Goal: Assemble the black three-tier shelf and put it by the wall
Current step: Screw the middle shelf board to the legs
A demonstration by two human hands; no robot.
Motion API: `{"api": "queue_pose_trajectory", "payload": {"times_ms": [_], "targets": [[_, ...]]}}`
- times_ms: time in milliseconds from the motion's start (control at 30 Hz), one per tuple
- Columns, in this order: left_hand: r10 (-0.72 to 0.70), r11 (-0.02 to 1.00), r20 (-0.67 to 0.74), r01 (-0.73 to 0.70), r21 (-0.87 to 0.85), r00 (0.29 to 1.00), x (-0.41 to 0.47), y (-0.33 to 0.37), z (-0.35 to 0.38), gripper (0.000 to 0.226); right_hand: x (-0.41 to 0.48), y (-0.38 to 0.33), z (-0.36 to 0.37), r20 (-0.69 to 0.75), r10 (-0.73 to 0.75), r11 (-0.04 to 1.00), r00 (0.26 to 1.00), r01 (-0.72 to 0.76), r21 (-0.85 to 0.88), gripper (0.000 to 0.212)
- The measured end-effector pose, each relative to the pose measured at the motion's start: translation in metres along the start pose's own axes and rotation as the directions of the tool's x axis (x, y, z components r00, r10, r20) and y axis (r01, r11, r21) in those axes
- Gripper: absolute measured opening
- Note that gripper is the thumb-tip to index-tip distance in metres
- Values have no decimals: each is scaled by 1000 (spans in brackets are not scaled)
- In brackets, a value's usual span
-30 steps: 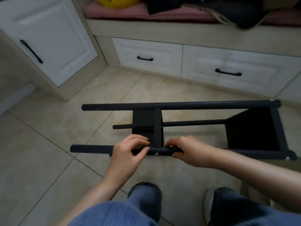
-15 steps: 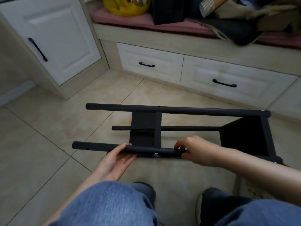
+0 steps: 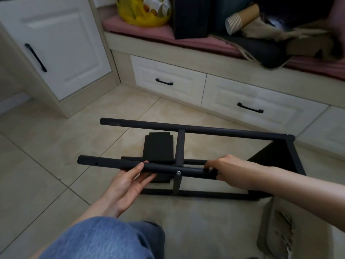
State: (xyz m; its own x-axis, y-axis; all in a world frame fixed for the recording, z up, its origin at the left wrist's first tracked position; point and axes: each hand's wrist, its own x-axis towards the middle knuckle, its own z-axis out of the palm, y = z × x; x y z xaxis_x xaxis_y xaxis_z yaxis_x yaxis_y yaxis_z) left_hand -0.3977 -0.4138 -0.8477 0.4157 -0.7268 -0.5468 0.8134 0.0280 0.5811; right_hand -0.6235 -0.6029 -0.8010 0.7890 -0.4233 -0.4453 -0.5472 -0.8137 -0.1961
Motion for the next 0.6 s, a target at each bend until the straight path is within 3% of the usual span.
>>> {"api": "queue_pose_trajectory", "payload": {"times_ms": [467,600], "targets": [[133,981,193,-157,115,972,36,43,59,33,-2,28,-45,-145,36,998,989,-29,48,34],[175,960,250,-221,171,952,42,67,91,26,-4,32,-57,-221,72,993,973,-48,112,33]]}}
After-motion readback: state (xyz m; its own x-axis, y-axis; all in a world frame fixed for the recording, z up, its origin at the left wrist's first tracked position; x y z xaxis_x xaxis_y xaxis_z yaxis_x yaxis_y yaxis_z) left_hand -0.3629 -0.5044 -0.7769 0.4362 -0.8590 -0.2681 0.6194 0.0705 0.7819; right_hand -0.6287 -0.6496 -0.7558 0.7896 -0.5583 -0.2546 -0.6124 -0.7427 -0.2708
